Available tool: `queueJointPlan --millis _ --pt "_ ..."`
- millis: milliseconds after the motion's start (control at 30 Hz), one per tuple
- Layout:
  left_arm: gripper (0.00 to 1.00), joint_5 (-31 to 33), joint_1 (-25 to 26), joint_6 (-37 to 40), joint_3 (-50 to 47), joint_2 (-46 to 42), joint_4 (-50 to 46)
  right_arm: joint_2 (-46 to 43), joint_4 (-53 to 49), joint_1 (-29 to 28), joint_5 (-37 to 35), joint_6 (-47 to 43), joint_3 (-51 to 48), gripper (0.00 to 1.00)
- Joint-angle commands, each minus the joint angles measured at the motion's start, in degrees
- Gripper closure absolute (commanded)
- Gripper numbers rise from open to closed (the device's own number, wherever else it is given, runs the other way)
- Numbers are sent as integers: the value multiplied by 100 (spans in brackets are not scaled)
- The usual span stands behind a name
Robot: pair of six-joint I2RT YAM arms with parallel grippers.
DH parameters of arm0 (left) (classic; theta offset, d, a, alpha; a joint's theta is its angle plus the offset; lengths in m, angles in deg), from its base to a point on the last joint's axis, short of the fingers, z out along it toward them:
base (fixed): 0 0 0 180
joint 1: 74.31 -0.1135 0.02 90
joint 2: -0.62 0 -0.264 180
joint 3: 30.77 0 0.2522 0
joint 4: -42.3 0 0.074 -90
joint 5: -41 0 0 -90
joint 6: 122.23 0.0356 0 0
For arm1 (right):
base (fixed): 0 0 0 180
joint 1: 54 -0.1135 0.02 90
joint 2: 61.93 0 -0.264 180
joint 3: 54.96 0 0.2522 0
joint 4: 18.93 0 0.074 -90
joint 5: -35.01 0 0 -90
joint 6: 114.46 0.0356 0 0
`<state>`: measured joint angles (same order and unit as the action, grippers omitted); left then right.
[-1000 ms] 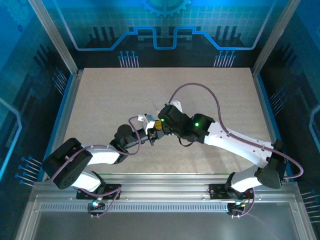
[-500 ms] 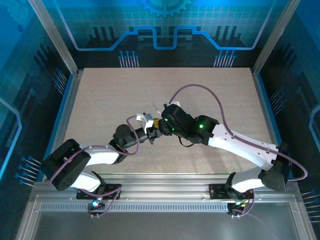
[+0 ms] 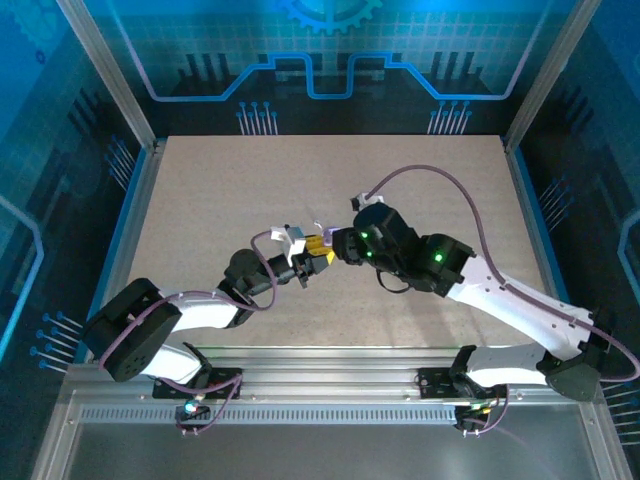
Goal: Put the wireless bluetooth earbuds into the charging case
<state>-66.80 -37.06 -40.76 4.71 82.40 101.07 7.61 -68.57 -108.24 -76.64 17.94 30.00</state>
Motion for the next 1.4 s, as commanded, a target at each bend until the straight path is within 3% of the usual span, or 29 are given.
queueJointPlan --millis 0,300,1367 --pt "80 -70 -10 4 90 -56 301 -108 -27 191 176 -56 -123 64" --pt "80 -67 -4 -7 91 -75 295 -12 -33 440 450 13 -290 65" --pt "80 -74 -5 -41 143 -13 332 322 396 384 759 -26 -238 65"
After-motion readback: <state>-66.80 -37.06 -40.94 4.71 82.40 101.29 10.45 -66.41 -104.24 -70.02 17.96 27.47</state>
